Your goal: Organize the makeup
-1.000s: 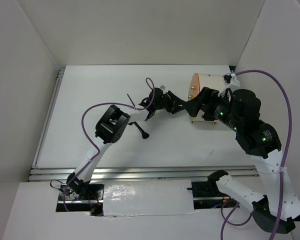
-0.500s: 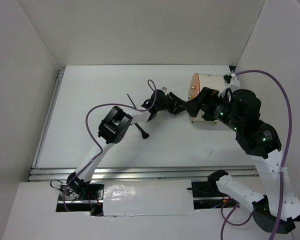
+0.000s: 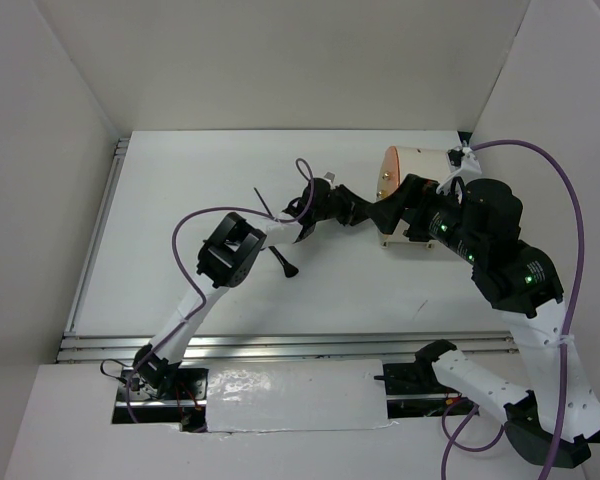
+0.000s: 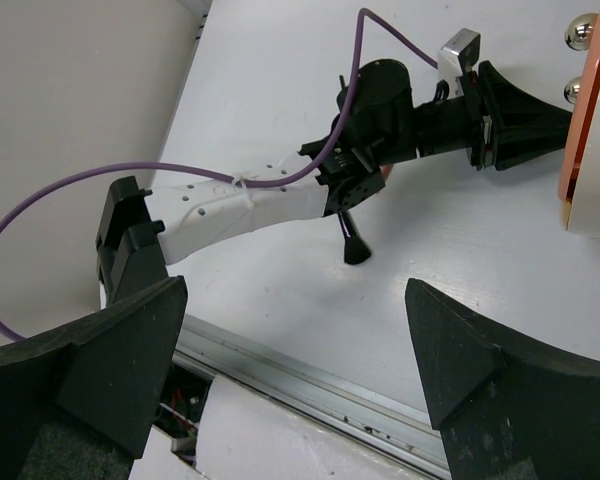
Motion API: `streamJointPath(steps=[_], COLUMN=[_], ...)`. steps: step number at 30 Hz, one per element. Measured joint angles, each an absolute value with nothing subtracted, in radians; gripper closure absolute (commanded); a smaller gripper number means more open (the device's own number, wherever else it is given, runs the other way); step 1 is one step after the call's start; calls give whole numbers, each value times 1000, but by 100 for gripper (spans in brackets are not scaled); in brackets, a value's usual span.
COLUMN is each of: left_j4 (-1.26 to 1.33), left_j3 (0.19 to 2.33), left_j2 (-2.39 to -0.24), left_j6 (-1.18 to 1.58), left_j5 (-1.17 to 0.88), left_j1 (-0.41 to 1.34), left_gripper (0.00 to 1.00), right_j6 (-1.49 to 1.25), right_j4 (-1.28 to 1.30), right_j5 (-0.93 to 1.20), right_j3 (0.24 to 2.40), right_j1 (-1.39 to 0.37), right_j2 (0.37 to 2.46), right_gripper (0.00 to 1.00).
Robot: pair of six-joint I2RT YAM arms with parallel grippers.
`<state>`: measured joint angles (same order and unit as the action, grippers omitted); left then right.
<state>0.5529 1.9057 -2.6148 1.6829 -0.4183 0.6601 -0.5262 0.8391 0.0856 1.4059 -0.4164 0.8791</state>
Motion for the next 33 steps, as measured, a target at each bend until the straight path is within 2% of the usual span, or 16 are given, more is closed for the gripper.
streamJointPath(steps=[6, 9, 18, 33], left_j4=[565, 616, 748, 761], left_j3=[1901, 1861, 1600, 1444], left_j2=[-2615, -2609, -2481, -2378], left_j6=[1683, 1684, 1681, 1647], left_j5=[-413, -398, -385, -398], left_j1=[661, 661, 626, 561], left_gripper=[81, 84, 88, 88], right_j6=[-526, -527, -527, -527], right_j4=[839, 839, 838, 838], right_j5=[86, 86, 93, 95], right_j3=[1406, 1406, 1393, 1393], right_j1=[-416, -416, -416, -416], right_j2=[879, 879, 882, 889], right_gripper=[2, 2, 3, 3])
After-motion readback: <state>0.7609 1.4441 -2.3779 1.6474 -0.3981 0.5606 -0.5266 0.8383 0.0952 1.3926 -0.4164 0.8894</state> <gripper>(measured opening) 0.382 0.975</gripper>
